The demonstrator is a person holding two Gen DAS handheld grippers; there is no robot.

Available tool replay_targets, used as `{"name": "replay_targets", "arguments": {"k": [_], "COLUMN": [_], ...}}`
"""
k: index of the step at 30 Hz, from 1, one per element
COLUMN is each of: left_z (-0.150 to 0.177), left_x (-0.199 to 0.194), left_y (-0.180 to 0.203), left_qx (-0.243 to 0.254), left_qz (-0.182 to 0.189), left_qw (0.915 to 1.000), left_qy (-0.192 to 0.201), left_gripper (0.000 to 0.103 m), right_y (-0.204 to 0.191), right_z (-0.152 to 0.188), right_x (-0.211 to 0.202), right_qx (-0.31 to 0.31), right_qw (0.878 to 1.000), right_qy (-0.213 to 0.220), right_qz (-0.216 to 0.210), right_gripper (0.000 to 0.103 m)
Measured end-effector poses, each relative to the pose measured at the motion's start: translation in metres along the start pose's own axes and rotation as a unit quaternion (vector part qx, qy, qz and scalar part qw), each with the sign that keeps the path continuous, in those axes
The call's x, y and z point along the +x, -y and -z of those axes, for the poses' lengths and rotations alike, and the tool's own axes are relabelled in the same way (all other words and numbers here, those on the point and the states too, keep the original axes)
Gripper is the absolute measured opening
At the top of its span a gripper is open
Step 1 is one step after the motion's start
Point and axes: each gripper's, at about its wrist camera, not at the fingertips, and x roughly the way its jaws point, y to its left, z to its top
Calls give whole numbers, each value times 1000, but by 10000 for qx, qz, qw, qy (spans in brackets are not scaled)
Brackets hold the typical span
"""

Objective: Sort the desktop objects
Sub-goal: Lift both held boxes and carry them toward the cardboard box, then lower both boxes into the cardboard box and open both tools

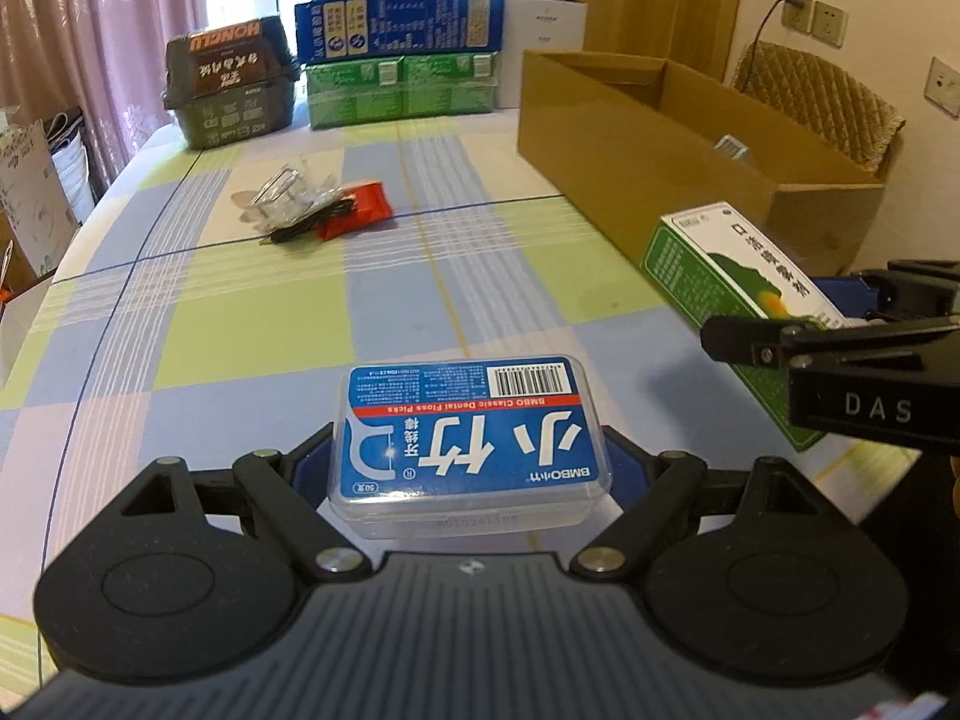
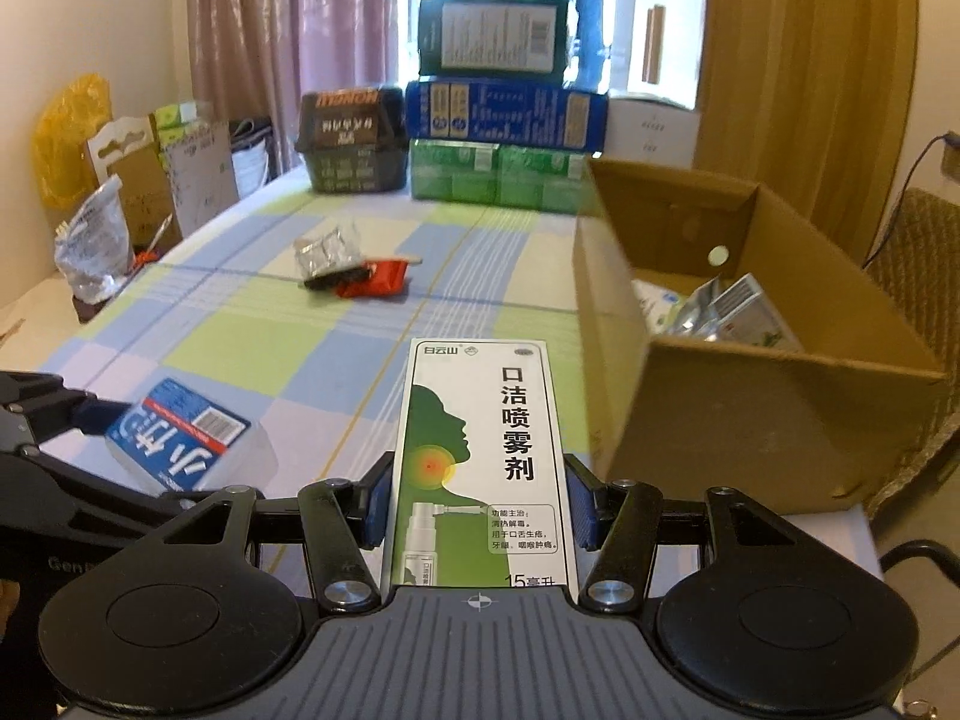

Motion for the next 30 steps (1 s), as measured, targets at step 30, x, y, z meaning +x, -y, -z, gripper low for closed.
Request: {"name": "replay_targets", "arguments": {"k": [30], "left_z": [-122], "left_x": [-5], "left_y": [110], "left_qx": [809], "left_qz": [860], "left_qw": [9901], "left_qy": [757], "left_gripper": [84], "right_y": [137], "right_z": [-69], "right_x": [-61], "right_qx": [554], "right_qw": [9945], "right_qy": [595], "right_qz": [657], "right_gripper": [53]}}
